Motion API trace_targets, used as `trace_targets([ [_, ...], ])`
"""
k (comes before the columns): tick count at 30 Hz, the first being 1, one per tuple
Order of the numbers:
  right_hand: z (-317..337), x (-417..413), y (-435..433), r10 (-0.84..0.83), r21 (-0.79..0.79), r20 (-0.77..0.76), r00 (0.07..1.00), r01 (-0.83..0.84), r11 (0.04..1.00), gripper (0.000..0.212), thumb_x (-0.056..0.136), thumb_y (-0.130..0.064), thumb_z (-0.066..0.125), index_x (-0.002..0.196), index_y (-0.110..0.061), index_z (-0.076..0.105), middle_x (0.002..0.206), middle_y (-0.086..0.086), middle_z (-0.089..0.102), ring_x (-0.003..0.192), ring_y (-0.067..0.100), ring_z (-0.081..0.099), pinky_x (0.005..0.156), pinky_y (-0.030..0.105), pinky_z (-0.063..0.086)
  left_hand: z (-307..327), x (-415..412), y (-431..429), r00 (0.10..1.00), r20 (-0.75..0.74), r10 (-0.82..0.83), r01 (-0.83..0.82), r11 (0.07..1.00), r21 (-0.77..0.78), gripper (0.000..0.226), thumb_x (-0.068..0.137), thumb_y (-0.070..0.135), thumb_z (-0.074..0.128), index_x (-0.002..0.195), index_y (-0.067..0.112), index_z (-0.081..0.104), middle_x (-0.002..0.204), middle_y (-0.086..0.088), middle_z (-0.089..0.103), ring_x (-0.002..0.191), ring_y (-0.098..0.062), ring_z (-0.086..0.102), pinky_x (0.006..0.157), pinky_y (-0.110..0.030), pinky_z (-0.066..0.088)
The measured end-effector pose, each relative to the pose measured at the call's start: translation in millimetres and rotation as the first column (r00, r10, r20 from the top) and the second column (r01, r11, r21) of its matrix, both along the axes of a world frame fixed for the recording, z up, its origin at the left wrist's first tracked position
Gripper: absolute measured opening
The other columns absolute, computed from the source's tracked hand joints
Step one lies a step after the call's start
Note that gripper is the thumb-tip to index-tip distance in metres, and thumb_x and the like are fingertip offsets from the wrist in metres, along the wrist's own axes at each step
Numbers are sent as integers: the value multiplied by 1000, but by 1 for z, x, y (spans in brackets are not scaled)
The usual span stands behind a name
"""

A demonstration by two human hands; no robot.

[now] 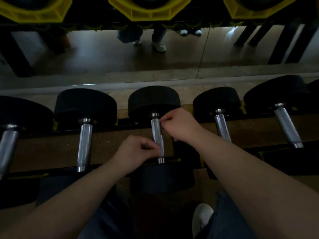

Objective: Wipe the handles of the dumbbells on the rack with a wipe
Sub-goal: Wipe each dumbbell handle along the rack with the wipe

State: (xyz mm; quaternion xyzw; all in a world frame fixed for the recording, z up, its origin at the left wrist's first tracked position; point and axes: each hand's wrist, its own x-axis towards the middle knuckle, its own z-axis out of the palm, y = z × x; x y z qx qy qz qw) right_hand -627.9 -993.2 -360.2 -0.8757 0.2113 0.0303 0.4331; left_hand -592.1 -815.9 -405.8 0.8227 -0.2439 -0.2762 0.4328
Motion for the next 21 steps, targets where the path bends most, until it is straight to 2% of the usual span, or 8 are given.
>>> trace_targets([
  [5, 0, 2, -1, -6, 3, -7, 1000, 6, 1000, 13, 95, -24, 62, 91, -29, 73, 85, -6, 70, 77, 7, 64, 70, 28, 59, 8, 22, -29, 940, 41, 339, -325, 926, -191, 13, 80, 20, 82, 77, 31, 76, 80, 11, 75, 81, -1, 69, 84, -25, 55],
  [7, -2, 3, -3, -5, -13, 0, 1000, 5, 1000, 17, 94, -24, 61, 83, -32, 71, 85, -5, 70, 78, 9, 65, 73, 32, 61, 11, 31, -39, 930, 61, 362, -341, 914, -220, 11, 81, 22, 81, 81, 32, 77, 83, 13, 75, 83, 1, 69, 85, -24, 56],
  [9, -4, 4, -5, 9, -21, -10, 1000, -9, 1000, 19, 94, -23, 60, 82, -34, 70, 84, -5, 69, 80, 11, 66, 76, 35, 62, 13, 28, -36, 955, 165, 245, -229, 967, -109, 11, 79, 25, 83, 80, 34, 77, 80, 16, 74, 79, 7, 67, 79, -15, 53],
  [12, -3, 2, -6, 41, -34, -32, 999, -42, 999, 17, 95, -23, 59, 98, -27, 75, 83, -7, 68, 78, 9, 64, 69, 30, 60, 13, 7, -19, 971, 233, -54, 17, 987, 157, 9, 74, 28, 87, 77, 32, 80, 78, 19, 74, 76, 13, 64, 69, -2, 45],
  [14, -1, 2, -7, 59, -29, -50, 997, -60, 998, 19, 95, -24, 60, 106, -26, 75, 86, -7, 68, 74, 10, 65, 58, 26, 56, 11, -1, -14, 970, 228, -84, 44, 984, 174, 9, 73, 27, 88, 75, 32, 80, 76, 21, 74, 75, 13, 64, 70, -3, 45],
  [16, 0, 1, -8, 62, -17, -74, 995, -63, 998, 20, 95, -25, 60, 109, -27, 73, 88, -4, 68, 71, 14, 67, 50, 24, 53, 11, 4, -17, 975, 214, 62, -77, 995, 60, 15, 74, 24, 87, 73, 35, 77, 75, 20, 74, 75, 11, 65, 73, -7, 48],
  [19, 1, -2, -10, 48, 6, -82, 995, -48, 999, 19, 95, -27, 60, 108, -26, 74, 88, -1, 68, 74, 18, 68, 54, 26, 59, 10, 21, -30, 933, 170, 318, -300, 946, -121, 16, 79, 21, 83, 75, 36, 77, 77, 18, 75, 76, 6, 67, 75, -12, 51],
  [21, 3, -2, -11, 44, 20, -74, 996, -42, 999, 18, 95, -28, 61, 106, -25, 74, 87, 0, 69, 74, 19, 69, 56, 28, 61, 10, 24, -34, 923, 8, 385, -376, 906, -196, 11, 82, 18, 81, 81, 28, 78, 79, 12, 76, 74, 0, 68, 71, -17, 54],
])
